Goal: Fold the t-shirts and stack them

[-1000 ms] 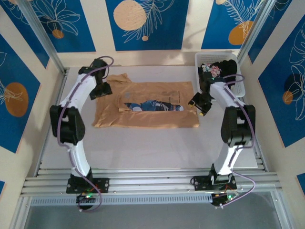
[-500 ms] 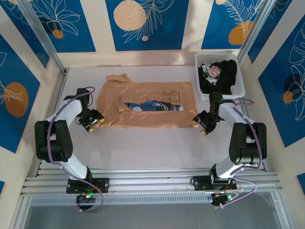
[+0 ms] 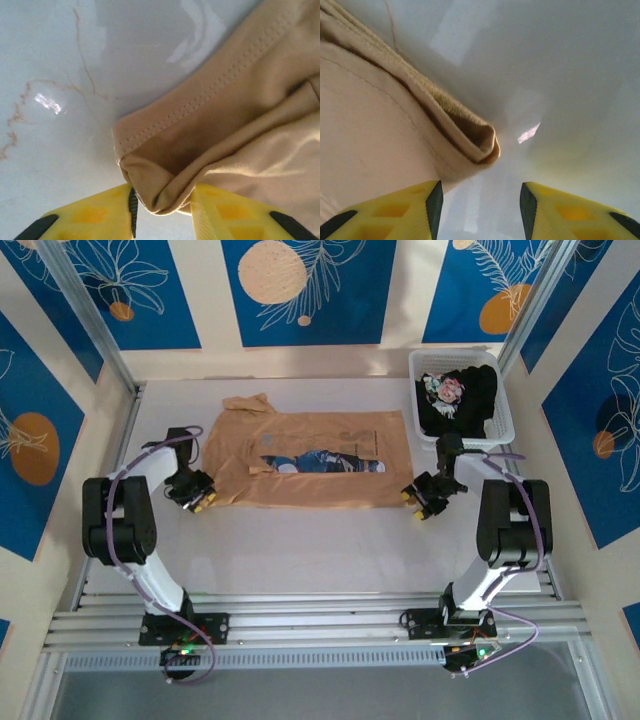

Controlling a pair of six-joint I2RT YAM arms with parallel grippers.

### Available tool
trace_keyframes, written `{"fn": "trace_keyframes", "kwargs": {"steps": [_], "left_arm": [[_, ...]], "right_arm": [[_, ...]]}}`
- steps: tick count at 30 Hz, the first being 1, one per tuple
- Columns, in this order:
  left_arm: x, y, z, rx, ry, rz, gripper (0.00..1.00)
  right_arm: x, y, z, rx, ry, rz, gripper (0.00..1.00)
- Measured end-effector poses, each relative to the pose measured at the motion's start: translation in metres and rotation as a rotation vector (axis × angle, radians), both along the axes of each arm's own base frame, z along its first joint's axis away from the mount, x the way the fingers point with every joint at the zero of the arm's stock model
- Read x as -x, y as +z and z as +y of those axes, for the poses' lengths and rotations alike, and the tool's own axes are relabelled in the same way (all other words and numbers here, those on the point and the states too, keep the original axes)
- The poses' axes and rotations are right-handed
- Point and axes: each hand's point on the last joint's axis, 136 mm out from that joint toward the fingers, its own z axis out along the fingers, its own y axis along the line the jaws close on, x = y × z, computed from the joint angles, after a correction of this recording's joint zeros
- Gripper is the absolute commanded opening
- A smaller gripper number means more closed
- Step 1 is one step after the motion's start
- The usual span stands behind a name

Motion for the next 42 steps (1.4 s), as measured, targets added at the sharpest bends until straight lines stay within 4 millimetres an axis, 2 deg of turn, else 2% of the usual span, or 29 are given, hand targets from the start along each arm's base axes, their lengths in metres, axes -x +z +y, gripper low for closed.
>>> {"fn": "trace_keyframes", "kwargs": {"steps": [3, 5, 9, 13, 16, 20, 21, 24, 25, 26, 29, 31, 33, 35, 39, 42], "left_arm": [[-0.001, -0.003, 0.005, -0.032, -0.005, 0.003, 0.04], [-0.001, -0.003, 0.009, -0.056, -0.018, 0.002, 0.0], [0.007, -0.006, 0.017, -0.105, -0.027, 0.014, 0.0], [0.033, -0.006, 0.022, -0.135, -0.033, 0.039, 0.0], [0.061, -0.003, 0.023, -0.149, -0.032, 0.056, 0.0], [0.098, 0.001, 0.024, -0.159, -0.026, 0.076, 0.0], [0.106, 0.001, 0.024, -0.159, -0.023, 0.081, 0.04], [0.121, 0.004, 0.023, -0.157, -0.007, 0.096, 0.38], [0.123, 0.006, 0.023, -0.159, -0.002, 0.095, 0.46], [0.124, 0.01, 0.023, -0.164, 0.009, 0.086, 0.52], [0.119, 0.033, 0.021, -0.184, 0.013, 0.026, 0.53], [0.104, 0.054, 0.012, -0.183, -0.003, -0.053, 0.53], [0.083, 0.073, -0.01, -0.136, -0.034, -0.152, 0.54], [0.07, 0.077, -0.035, -0.067, -0.064, -0.204, 0.54], [0.059, 0.056, -0.095, 0.054, -0.157, -0.177, 0.53], [0.058, 0.034, -0.119, 0.086, -0.188, -0.12, 0.5]], "right_arm": [[-0.003, -0.01, 0.001, 0.01, -0.008, 0.031, 0.08], [-0.003, -0.011, 0.0, 0.019, -0.014, 0.054, 0.0], [-0.004, -0.01, -0.002, 0.08, 0.005, 0.053, 0.0], [0.012, -0.006, -0.005, 0.141, 0.03, 0.075, 0.0], [0.037, -0.001, -0.007, 0.167, 0.043, 0.088, 0.0], [0.084, -0.002, -0.008, 0.179, 0.06, 0.134, 0.0], [0.096, -0.003, -0.008, 0.179, 0.067, 0.149, 0.08], [0.121, -0.005, -0.006, 0.183, 0.08, 0.183, 0.34], [0.125, -0.003, -0.007, 0.187, 0.084, 0.185, 0.4], [0.127, 0.001, -0.007, 0.195, 0.091, 0.178, 0.45], [0.124, 0.021, -0.007, 0.228, 0.117, 0.1, 0.53], [0.113, 0.043, -0.001, 0.234, 0.15, -0.011, 0.56], [0.096, 0.069, 0.014, 0.201, 0.203, -0.16, 0.57], [0.083, 0.086, 0.035, 0.141, 0.266, -0.271, 0.57], [0.069, 0.095, 0.074, 0.058, 0.4, -0.347, 0.56], [0.062, 0.096, 0.092, 0.022, 0.454, -0.362, 0.56]]}}
